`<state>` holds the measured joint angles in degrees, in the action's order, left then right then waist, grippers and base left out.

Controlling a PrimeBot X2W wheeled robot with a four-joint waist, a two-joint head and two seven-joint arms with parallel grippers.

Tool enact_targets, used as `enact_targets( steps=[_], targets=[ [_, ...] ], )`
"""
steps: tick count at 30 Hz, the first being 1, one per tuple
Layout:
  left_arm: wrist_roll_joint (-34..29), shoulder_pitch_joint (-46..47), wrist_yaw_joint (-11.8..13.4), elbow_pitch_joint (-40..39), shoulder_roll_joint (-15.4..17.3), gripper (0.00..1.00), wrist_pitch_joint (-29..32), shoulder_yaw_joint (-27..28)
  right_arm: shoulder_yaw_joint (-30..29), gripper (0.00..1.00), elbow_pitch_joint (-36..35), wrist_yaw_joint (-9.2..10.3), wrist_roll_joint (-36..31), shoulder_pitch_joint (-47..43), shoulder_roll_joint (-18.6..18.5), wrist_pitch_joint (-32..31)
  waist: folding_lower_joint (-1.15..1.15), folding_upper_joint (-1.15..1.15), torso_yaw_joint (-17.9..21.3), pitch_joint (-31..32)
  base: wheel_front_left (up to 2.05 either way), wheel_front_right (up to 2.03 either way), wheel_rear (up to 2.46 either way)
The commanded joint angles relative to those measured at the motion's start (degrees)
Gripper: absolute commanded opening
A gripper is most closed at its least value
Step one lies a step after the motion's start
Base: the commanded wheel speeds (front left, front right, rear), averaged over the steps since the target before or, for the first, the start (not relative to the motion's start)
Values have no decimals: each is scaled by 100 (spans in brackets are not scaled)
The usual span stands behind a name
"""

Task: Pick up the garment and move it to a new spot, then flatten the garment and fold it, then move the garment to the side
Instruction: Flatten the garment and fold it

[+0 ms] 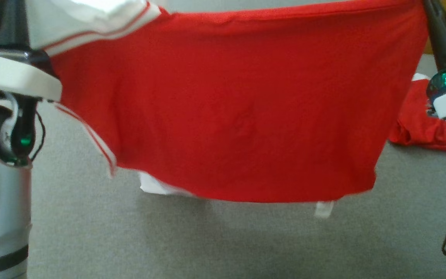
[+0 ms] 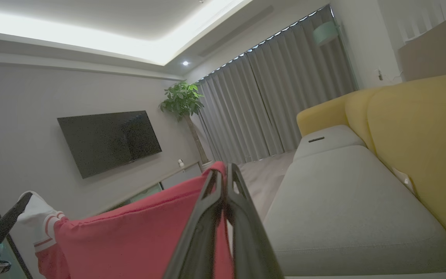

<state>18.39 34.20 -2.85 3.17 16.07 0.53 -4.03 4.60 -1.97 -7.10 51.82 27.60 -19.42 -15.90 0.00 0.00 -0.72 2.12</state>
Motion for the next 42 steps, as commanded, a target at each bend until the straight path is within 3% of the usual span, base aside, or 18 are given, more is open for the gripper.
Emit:
enact_targets(
  steps=[1,8,13,14,20,25,32,37,42],
  targets=[
    [-4,290,-41,-121,296,0,104,127,-40,0,-195,-39,-158,322,40,-117,0,0,-8,-122,0,0,0],
    [-79,1352,-300,682,561,0,359,-255,-94,0,555,-39,-1111,1818,296,-593,0,0,16,-1130,0,0,0],
    [-306,2980,-353,1865,604,0,-37,-439,164,0,1934,-39,-1849,3609,336,-133,0,0,65,-2000,0,0,0],
    [-306,2980,-353,1865,604,0,-37,-439,164,0,1934,-39,-1849,3609,336,-133,0,0,65,-2000,0,0,0],
    [-631,4984,-35,3374,478,0,-1147,-390,198,0,3673,-39,-2556,5547,513,1318,0,0,63,-2584,0,0,0],
    [-511,5734,25,4104,213,0,-1527,-227,103,0,4742,-39,-2625,6295,717,2388,0,0,-10,-2649,0,0,0],
    [-455,4993,-287,4169,-124,0,-1551,-258,720,0,5468,-39,-2076,5751,782,2537,0,0,-168,-2545,0,0,0],
    [-430,3686,-415,4082,-216,0,-1552,-387,1398,0,5502,-39,-1496,4694,595,2105,0,0,-275,-2303,0,0,0],
    [-386,2280,-459,4005,-104,0,-1552,-935,2142,0,5168,-39,-822,3581,159,1363,0,0,-353,-1937,0,0,0]
  ],
)
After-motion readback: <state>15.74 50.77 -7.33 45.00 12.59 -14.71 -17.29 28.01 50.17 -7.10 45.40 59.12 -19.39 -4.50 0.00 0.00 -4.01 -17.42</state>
